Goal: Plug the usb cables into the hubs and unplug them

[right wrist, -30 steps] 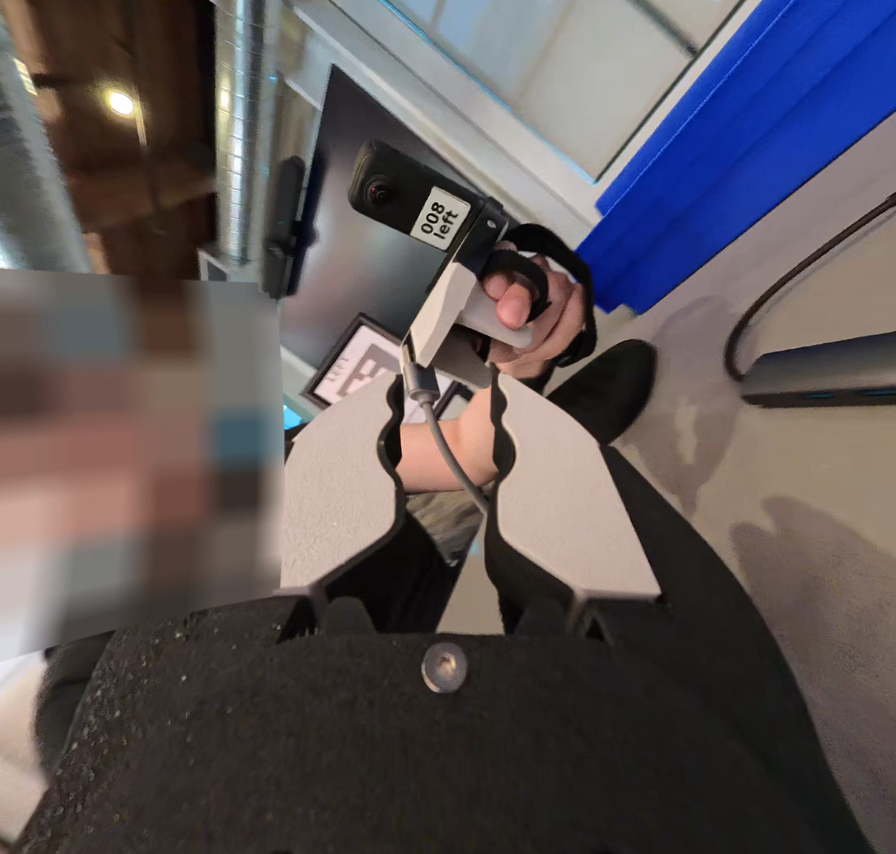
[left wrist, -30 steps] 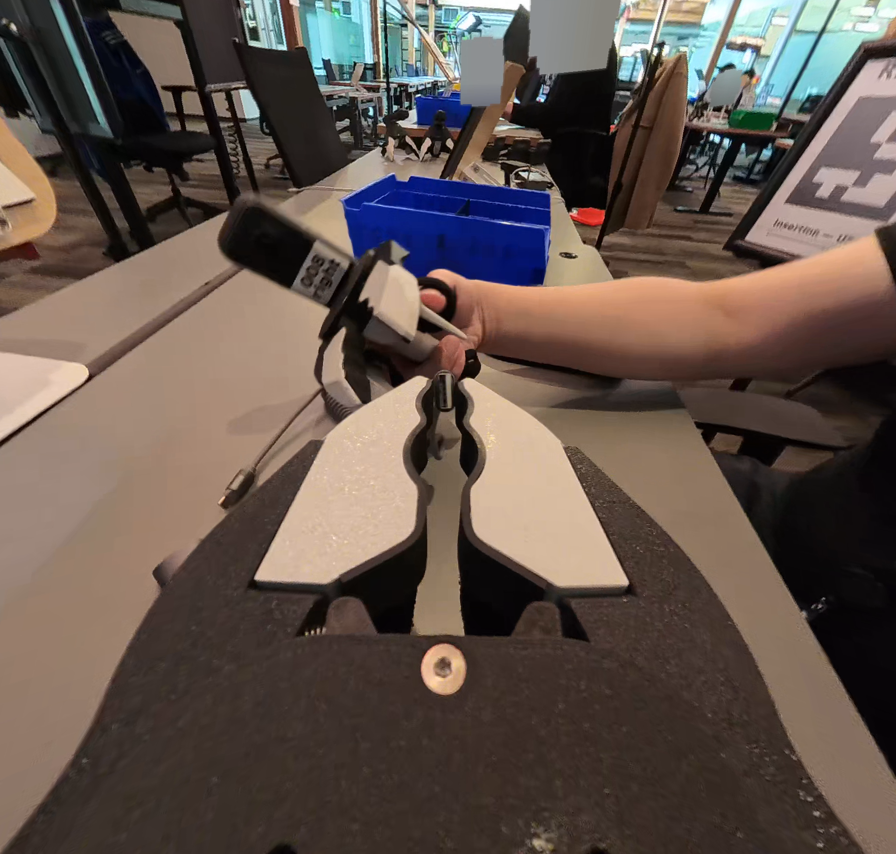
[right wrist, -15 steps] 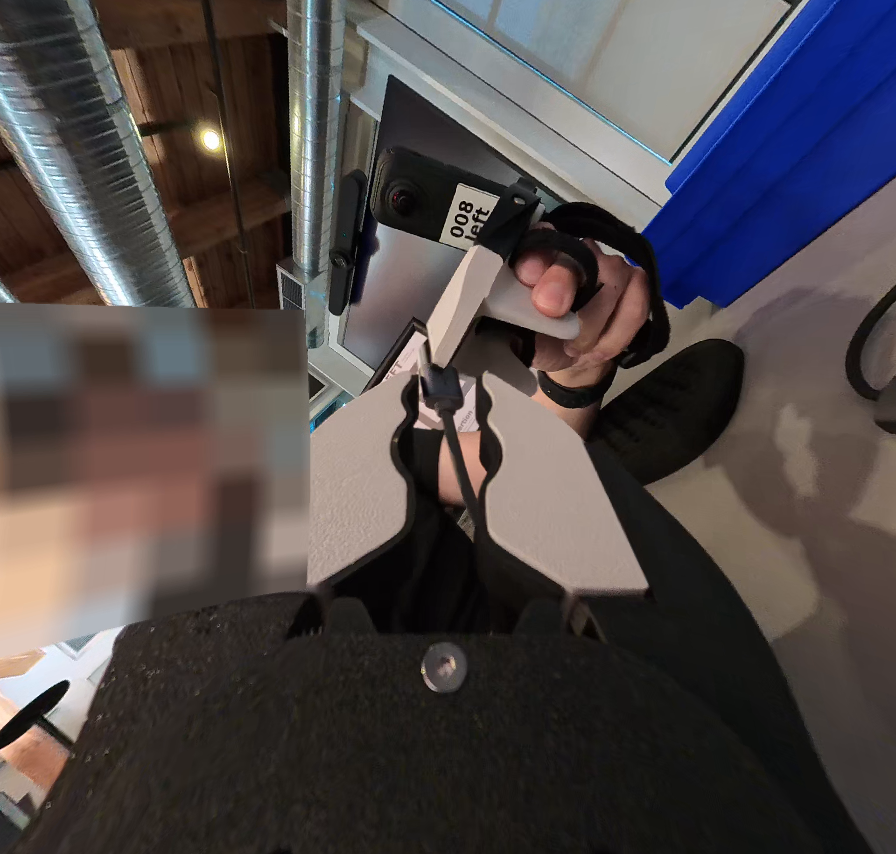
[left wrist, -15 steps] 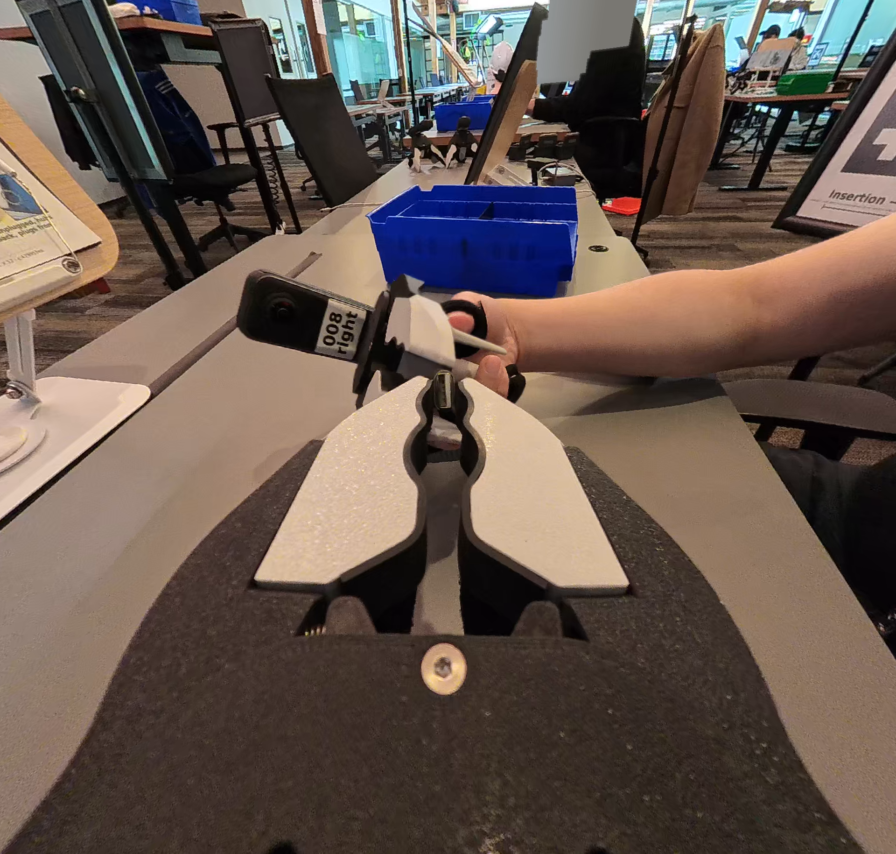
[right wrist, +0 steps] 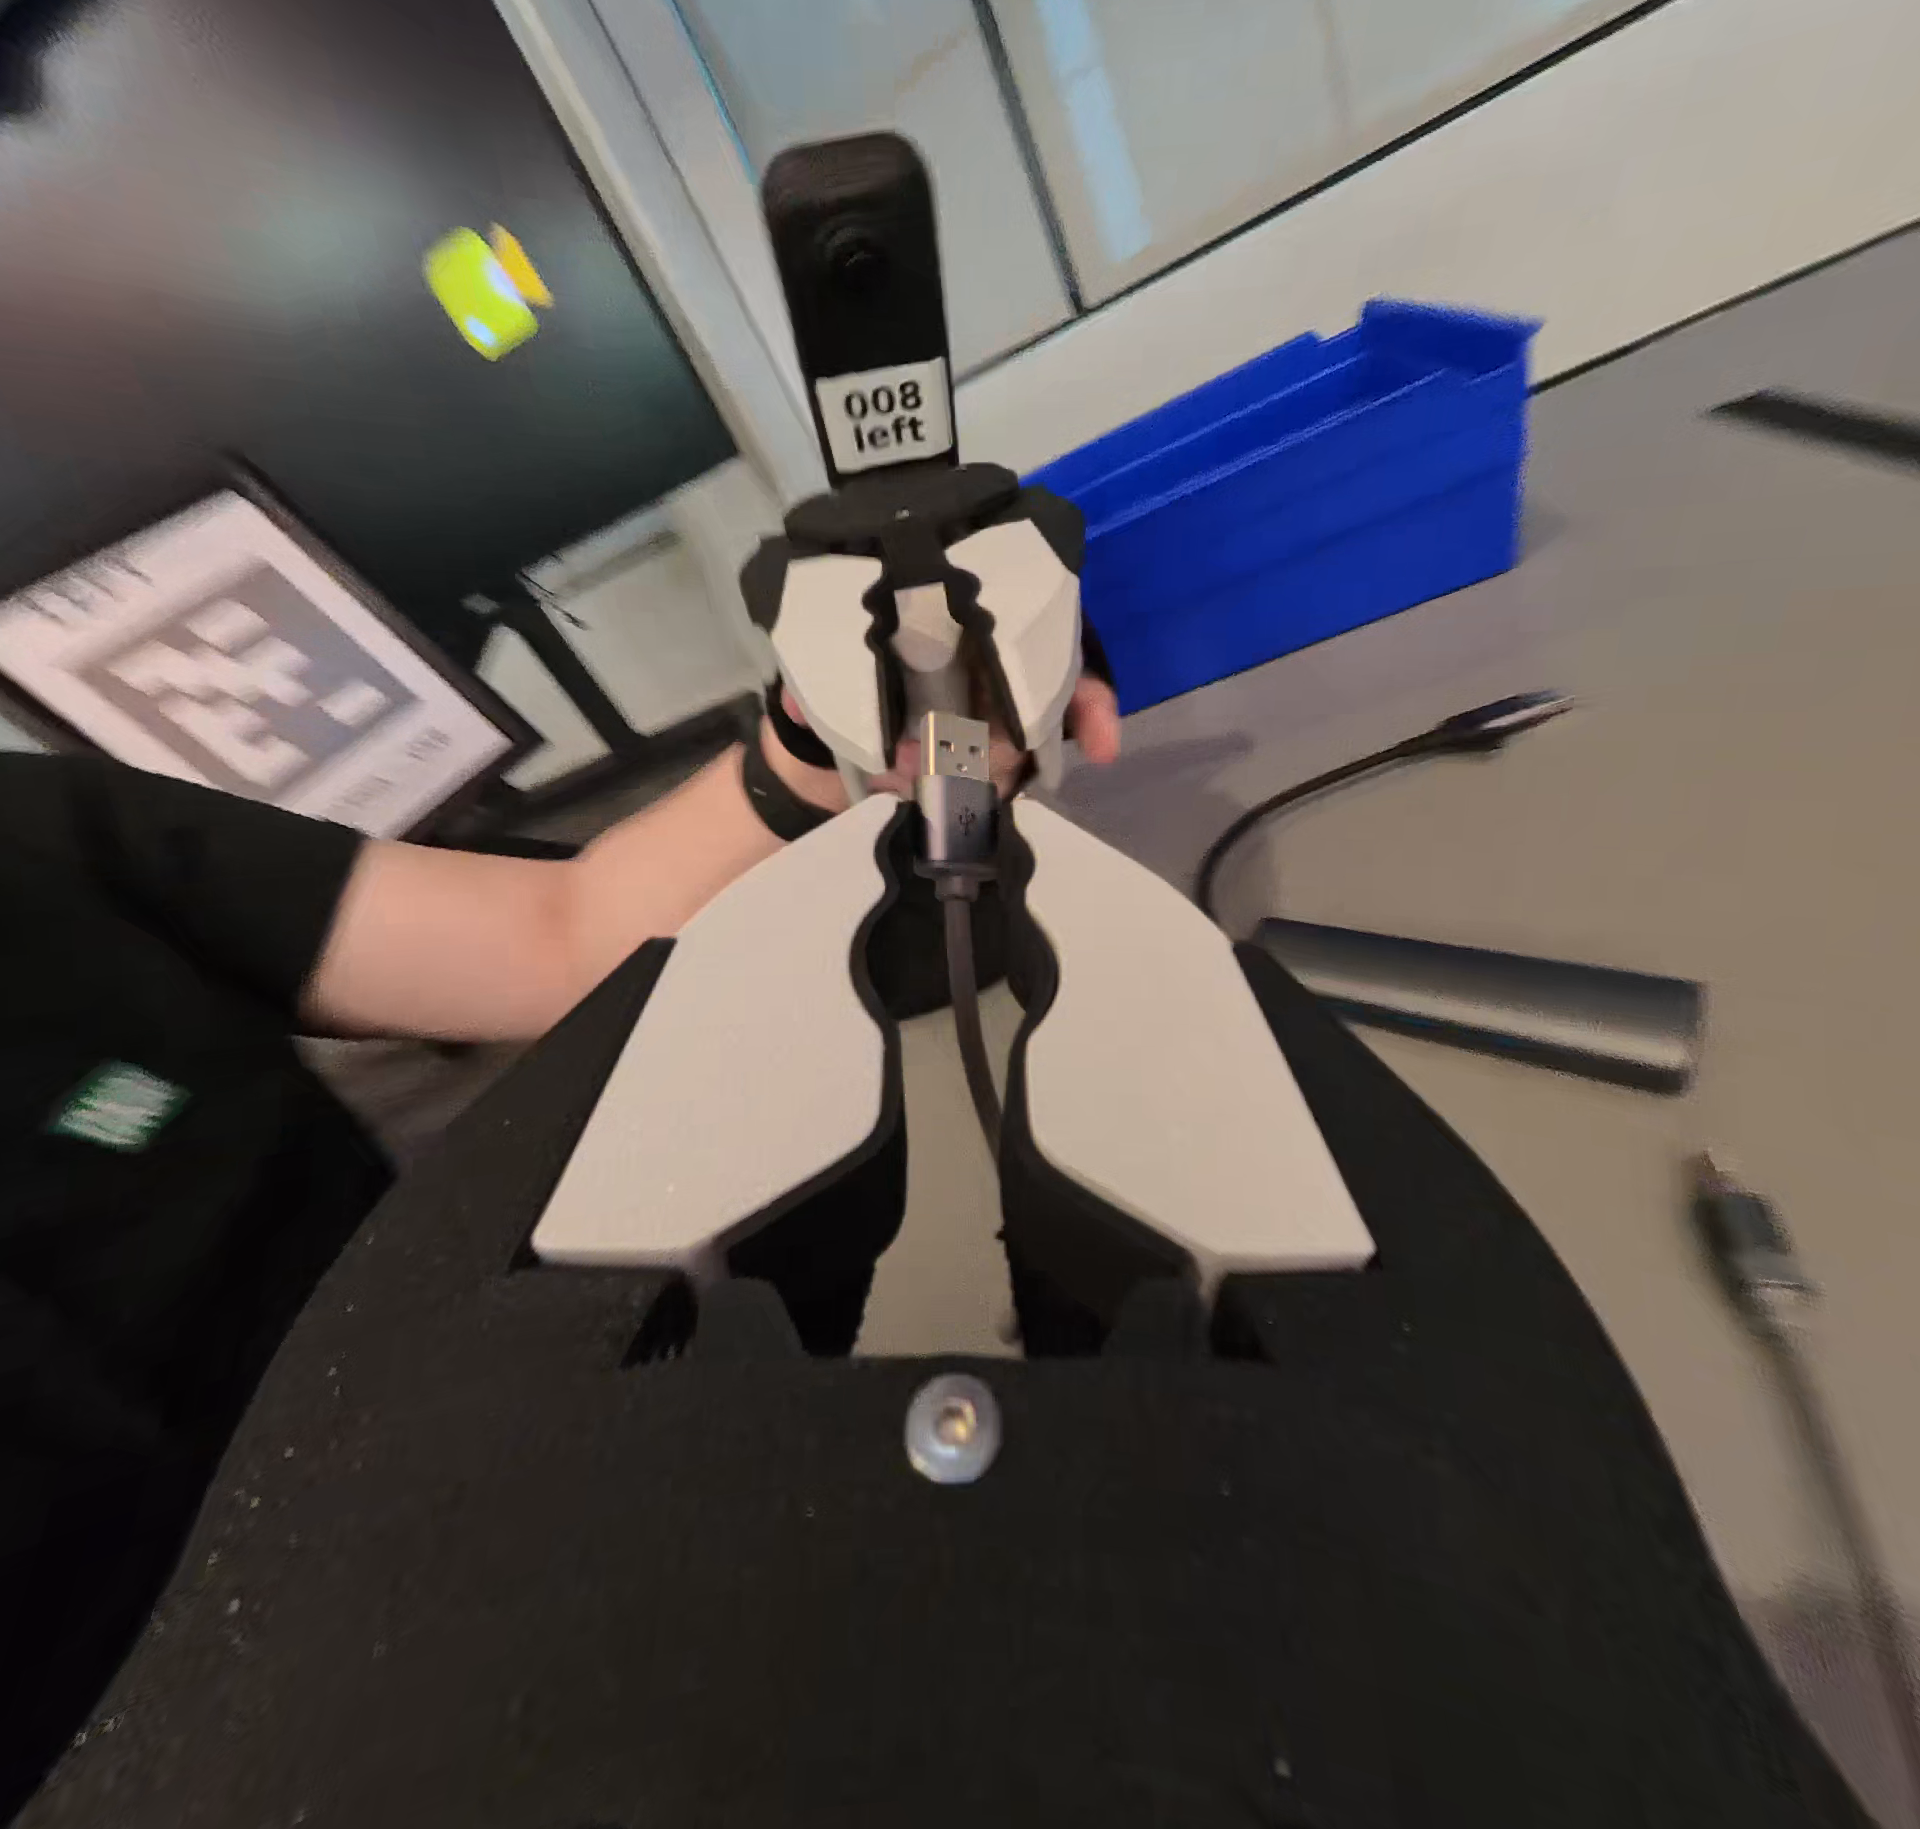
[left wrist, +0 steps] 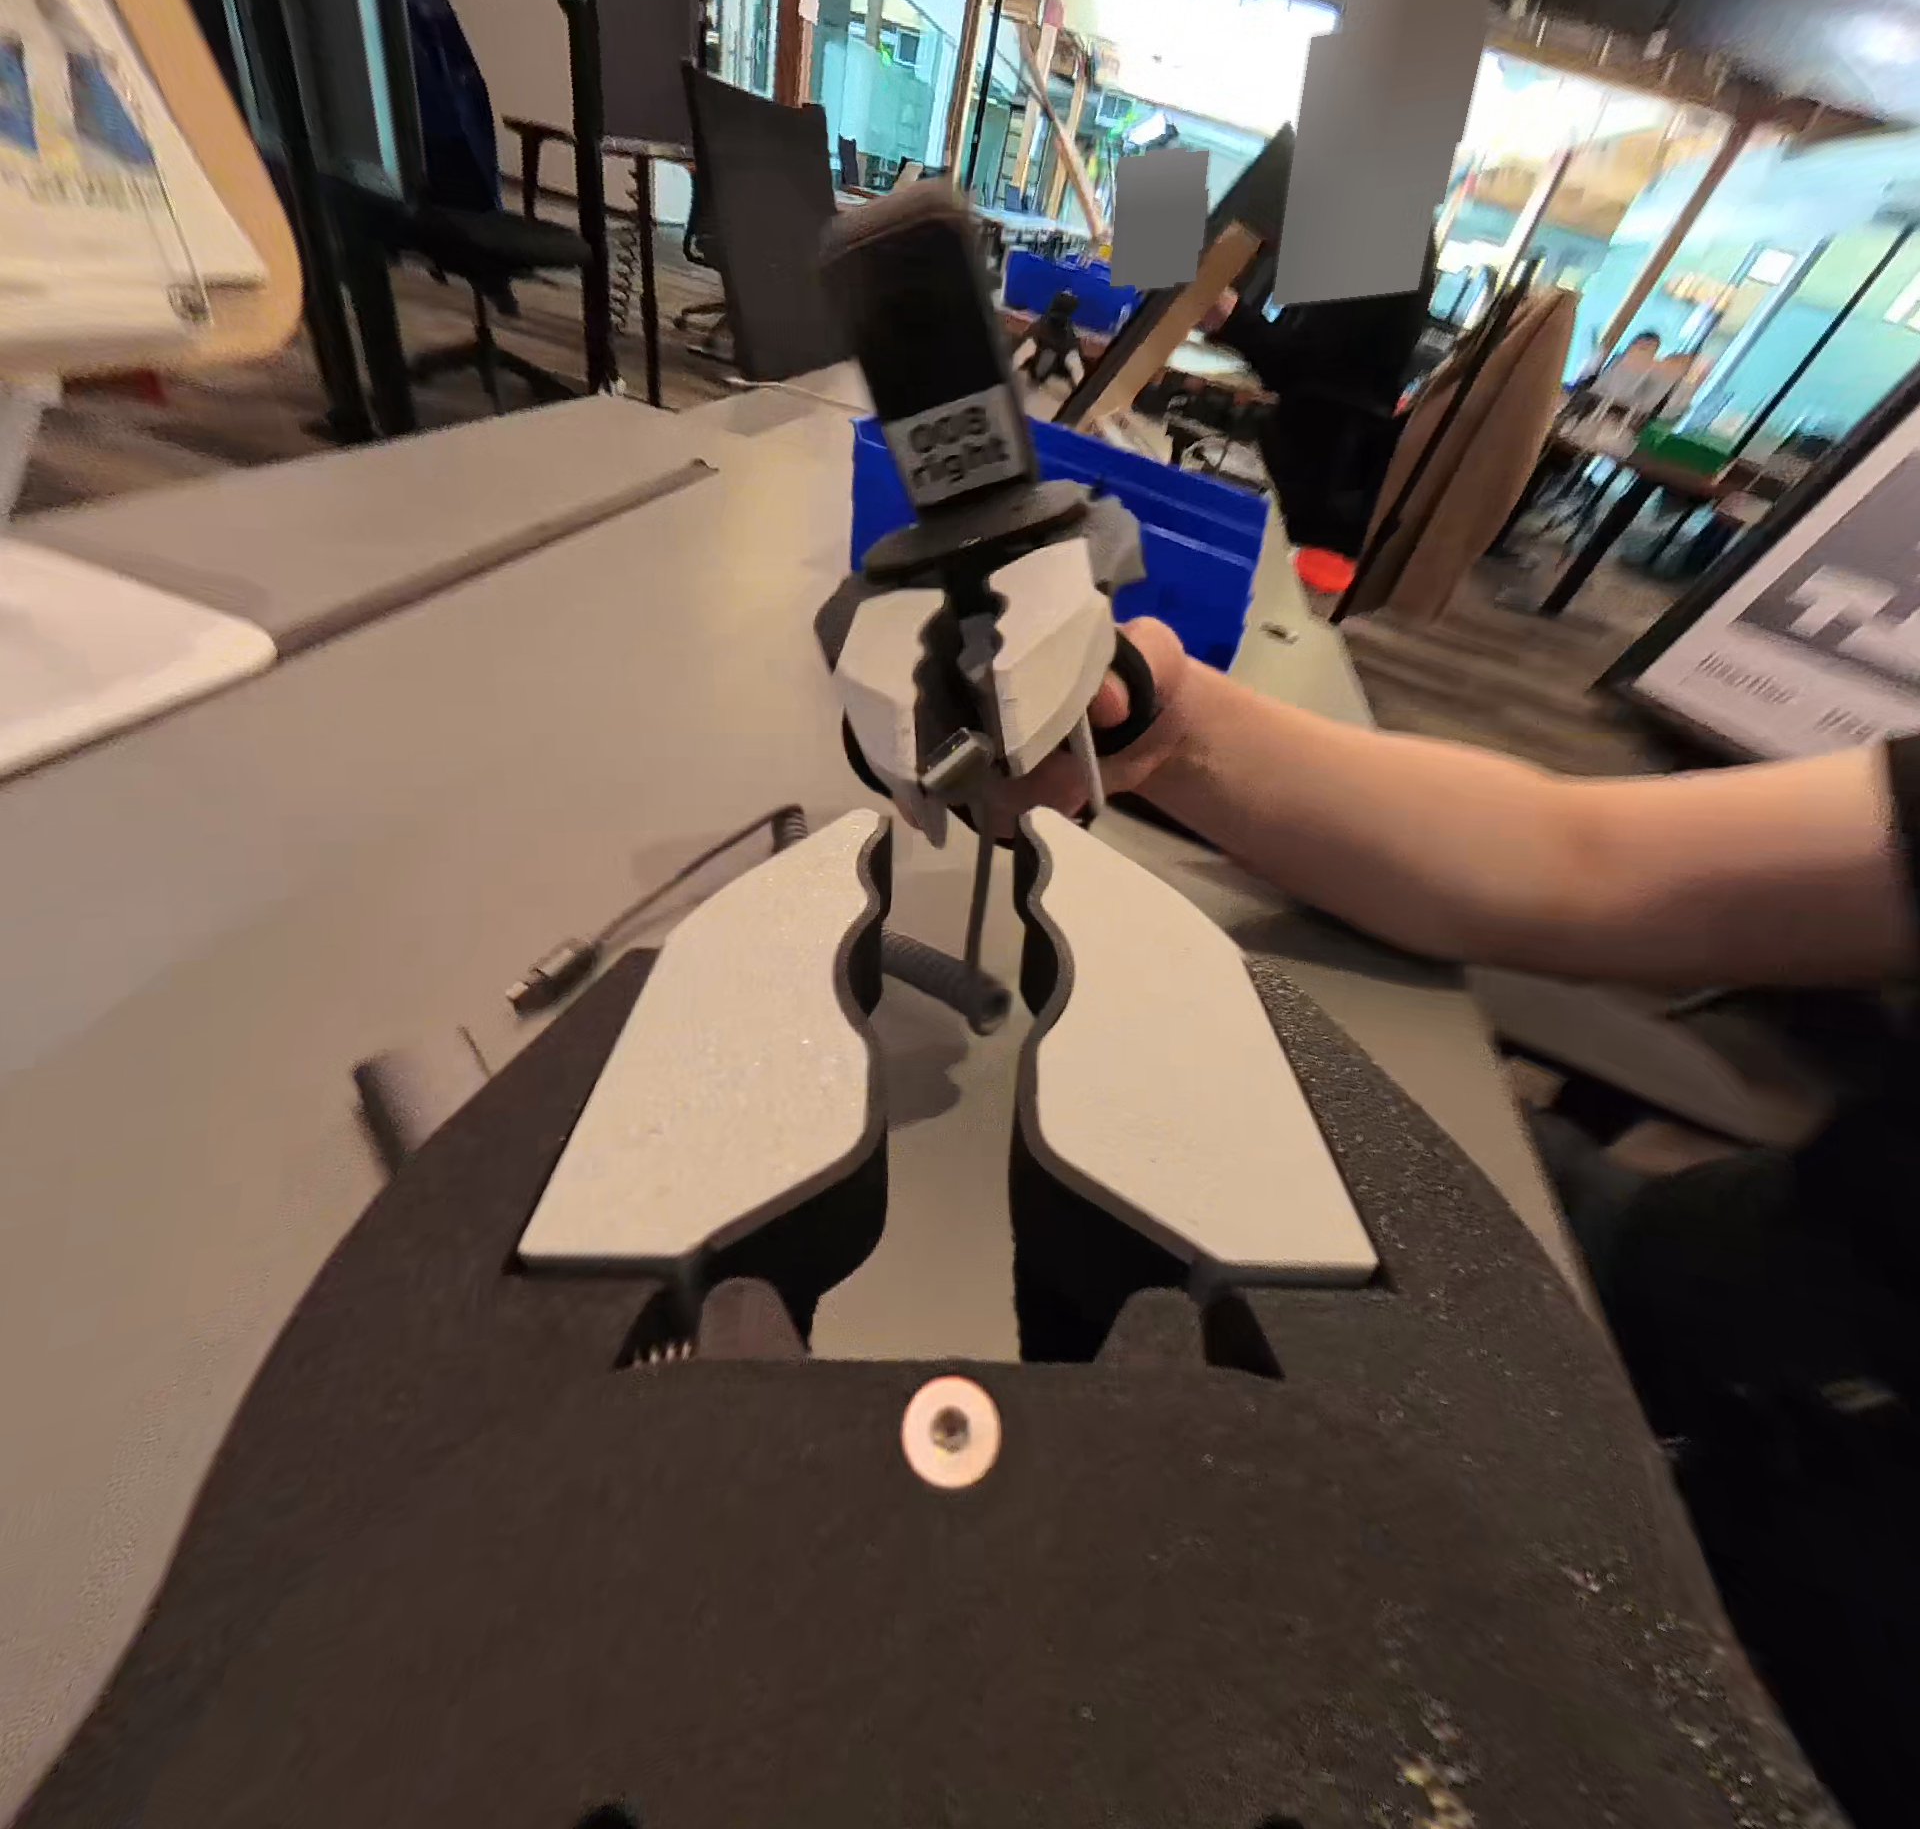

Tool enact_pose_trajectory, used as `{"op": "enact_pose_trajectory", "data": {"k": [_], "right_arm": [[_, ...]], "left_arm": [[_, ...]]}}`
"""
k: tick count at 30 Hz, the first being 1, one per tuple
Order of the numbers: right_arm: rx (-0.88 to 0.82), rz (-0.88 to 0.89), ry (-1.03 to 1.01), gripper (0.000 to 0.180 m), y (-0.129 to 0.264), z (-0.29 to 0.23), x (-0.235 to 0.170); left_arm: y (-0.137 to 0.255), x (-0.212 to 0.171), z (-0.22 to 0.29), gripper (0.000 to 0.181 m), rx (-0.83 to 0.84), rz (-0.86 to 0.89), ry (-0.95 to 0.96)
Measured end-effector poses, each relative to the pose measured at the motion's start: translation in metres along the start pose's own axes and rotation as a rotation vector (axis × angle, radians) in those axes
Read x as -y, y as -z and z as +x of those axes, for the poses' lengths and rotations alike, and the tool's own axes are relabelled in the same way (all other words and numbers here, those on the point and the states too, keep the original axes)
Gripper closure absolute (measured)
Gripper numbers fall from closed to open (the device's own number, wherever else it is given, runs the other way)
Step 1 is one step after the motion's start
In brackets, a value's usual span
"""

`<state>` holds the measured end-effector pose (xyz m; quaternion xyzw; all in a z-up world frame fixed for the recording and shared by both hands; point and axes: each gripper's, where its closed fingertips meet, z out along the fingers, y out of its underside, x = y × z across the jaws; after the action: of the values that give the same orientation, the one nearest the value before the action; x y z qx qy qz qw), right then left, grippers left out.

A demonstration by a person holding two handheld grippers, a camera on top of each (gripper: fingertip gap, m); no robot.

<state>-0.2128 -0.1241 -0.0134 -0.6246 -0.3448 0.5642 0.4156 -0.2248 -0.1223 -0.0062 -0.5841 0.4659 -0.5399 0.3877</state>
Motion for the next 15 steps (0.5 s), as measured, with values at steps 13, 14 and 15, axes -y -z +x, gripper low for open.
{"op": "enact_pose_trajectory", "data": {"k": [13, 14, 15], "right_arm": [[-0.374, -0.153, 0.504, 0.166, -0.032, 0.025, -0.02], [-0.385, -0.172, 0.524, 0.166, -0.034, 0.027, -0.022], [-0.398, -0.189, 0.545, 0.166, -0.035, 0.028, -0.023]], "left_arm": [[0.016, -0.021, -0.024, 0.146, 0.105, -0.088, 0.561], [0.015, -0.024, -0.029, 0.145, 0.134, -0.099, 0.568], [0.014, -0.027, -0.03, 0.144, 0.143, -0.107, 0.569]]}}
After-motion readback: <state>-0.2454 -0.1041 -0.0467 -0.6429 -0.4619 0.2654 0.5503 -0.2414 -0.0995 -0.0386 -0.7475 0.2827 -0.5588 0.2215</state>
